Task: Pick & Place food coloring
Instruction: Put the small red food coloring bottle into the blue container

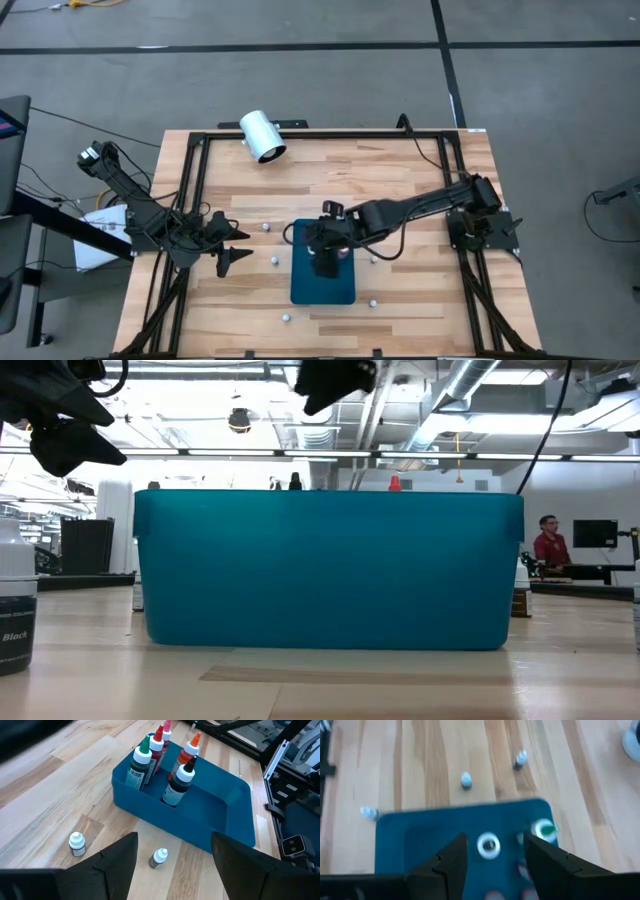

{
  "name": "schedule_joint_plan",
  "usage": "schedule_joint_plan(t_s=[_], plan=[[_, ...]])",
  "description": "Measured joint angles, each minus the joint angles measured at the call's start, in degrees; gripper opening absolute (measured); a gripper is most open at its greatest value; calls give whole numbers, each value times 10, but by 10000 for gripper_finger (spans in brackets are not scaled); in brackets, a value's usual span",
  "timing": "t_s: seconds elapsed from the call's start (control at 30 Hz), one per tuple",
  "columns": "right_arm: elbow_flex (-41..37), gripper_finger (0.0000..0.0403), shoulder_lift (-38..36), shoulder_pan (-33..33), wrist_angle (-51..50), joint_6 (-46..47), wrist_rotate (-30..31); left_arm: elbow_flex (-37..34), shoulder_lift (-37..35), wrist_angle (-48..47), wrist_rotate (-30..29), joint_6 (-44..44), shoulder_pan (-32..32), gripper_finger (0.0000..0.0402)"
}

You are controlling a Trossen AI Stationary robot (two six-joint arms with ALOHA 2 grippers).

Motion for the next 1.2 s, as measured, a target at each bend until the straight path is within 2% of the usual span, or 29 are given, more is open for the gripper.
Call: schedule_joint_plan(t_s=[0.23, 0.5, 0.7, 0.83, 0.93, 1.2], plan=[[27, 178, -3, 16, -148, 31, -1, 0, 0, 0, 1, 1, 0, 242], [28, 178, -17, 42, -208, 75, 1, 0, 0, 0, 3, 2, 0, 242], [27, 178, -45, 51, -251, 102, 72, 0, 0, 2, 7, 11, 0, 242], [25, 178, -64, 44, -261, 105, 89, 0, 0, 19, 7, 28, 0, 242], [-4, 178, -88, 39, -241, 105, 91, 0, 0, 23, 8, 32, 0, 242], [-173, 178, -195, 33, -148, 157, 89, 0, 0, 25, 12, 35, 0, 242]])
